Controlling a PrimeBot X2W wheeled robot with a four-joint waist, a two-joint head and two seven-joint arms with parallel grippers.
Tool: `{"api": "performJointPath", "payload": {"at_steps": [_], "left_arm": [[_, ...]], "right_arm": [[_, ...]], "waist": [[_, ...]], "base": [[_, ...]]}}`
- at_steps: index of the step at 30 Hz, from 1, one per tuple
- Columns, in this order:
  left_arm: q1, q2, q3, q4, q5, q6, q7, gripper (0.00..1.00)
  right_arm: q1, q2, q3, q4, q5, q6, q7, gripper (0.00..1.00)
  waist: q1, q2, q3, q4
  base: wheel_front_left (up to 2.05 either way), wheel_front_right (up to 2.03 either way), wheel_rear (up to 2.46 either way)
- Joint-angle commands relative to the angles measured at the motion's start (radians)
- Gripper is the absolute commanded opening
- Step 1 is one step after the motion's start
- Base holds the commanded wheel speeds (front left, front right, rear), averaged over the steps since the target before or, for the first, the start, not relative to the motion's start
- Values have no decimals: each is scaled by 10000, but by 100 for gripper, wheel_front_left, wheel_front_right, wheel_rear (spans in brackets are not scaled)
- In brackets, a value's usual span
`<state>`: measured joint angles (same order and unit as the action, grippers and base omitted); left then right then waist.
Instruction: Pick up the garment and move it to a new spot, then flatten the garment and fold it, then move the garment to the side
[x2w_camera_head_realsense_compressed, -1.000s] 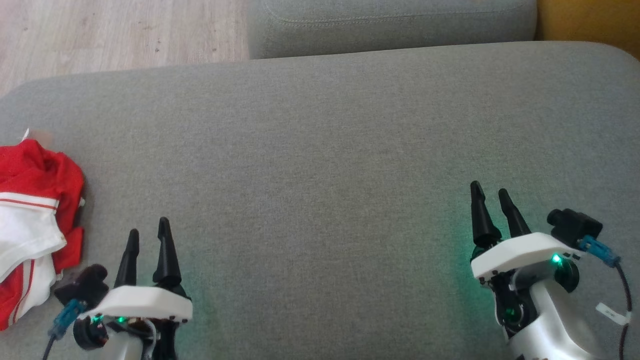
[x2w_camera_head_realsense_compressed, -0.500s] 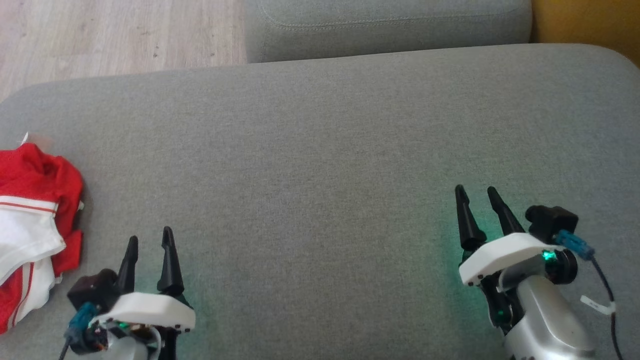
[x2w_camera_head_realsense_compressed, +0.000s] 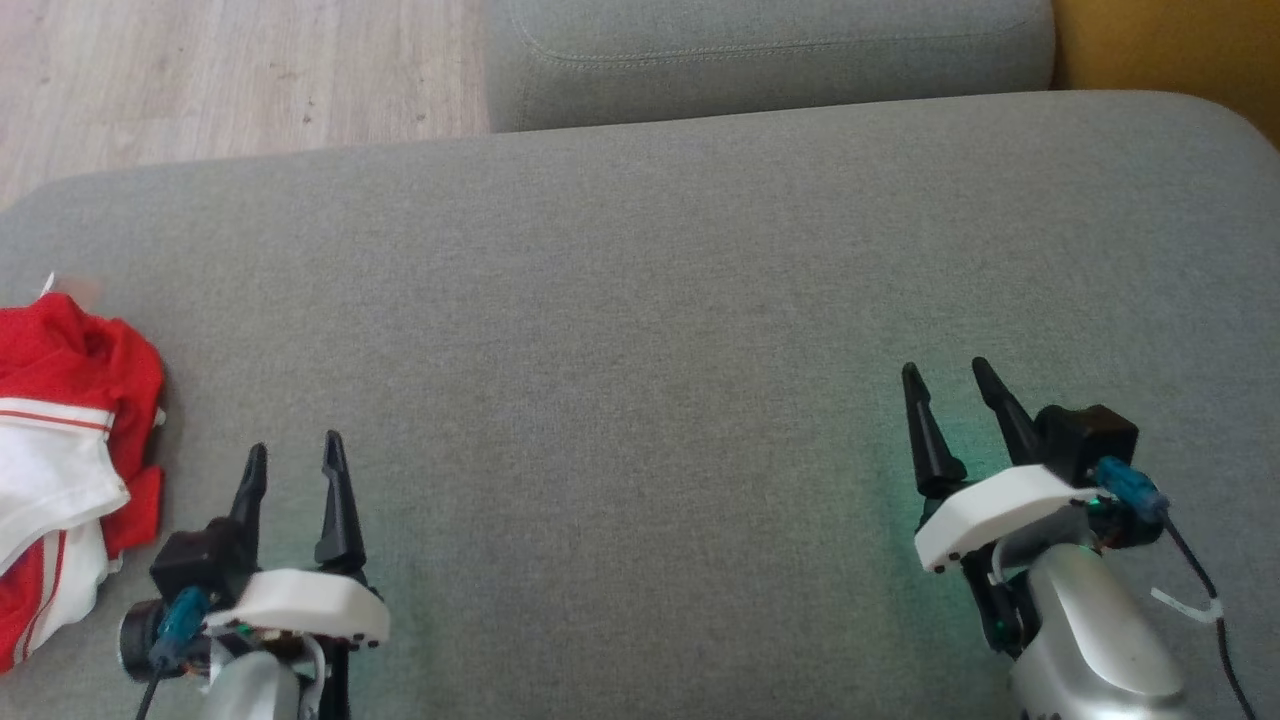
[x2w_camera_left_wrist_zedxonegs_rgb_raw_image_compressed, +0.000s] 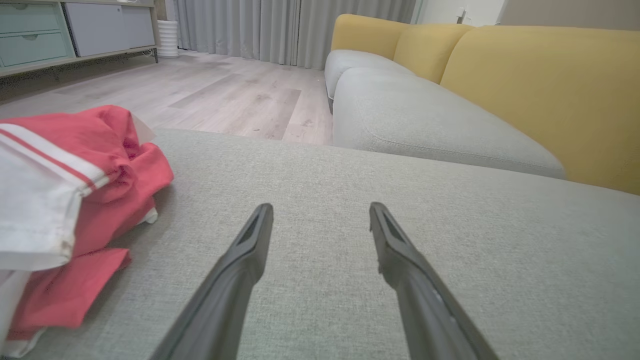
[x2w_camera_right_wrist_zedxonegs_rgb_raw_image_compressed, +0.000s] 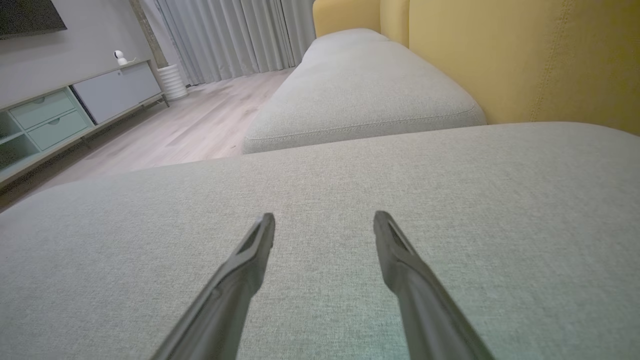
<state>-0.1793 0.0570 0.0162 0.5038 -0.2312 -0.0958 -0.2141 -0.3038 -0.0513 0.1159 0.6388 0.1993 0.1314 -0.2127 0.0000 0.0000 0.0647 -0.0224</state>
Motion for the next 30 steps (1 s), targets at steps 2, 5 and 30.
{"api": "performJointPath", "payload": {"at_steps": [2,5,30], "left_arm": [[-477,90,468,-121,514,110,-228,100],[-434,58,607,-13,820,132,-316,100],[354,-65,1015,5,1204,178,-477,100]], "right_arm": [[-546,14,85,-279,-345,-7,-240,100],[-524,12,46,-266,-620,-7,-329,100],[-150,10,-21,-93,-688,-7,-490,100]], "waist": [[0,0,-40,-1],[0,0,-72,-15],[0,0,-342,29]], "base": [[0,0,0],[0,0,0],[0,0,0]]}}
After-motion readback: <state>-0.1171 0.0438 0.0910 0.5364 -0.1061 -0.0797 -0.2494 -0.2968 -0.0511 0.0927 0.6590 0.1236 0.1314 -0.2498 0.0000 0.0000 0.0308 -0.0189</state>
